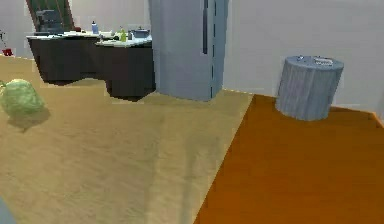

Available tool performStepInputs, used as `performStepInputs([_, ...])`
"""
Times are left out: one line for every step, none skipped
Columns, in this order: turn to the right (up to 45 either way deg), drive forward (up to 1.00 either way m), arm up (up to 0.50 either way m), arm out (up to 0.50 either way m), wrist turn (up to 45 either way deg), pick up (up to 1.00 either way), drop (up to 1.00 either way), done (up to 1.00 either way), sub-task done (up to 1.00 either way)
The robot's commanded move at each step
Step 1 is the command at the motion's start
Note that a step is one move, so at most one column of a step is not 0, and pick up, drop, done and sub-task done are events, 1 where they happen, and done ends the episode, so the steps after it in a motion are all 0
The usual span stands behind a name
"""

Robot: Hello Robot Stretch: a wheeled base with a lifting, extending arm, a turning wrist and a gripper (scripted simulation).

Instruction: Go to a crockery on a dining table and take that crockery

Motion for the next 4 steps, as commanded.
performStepInputs([0.0, 0.55, 0.00, 0.00, 0.0, 0.00, 0.00, 0.00, 0.00])
performStepInputs([-45.0, 0.00, 0.00, 0.00, 0.0, 0.00, 0.00, 0.00, 0.00])
performStepInputs([-18.0, 0.00, 0.00, 0.00, 0.0, 0.00, 0.00, 0.00, 0.00])
performStepInputs([0.0, 1.00, 0.00, 0.00, 0.0, 0.00, 0.00, 0.00, 0.00])
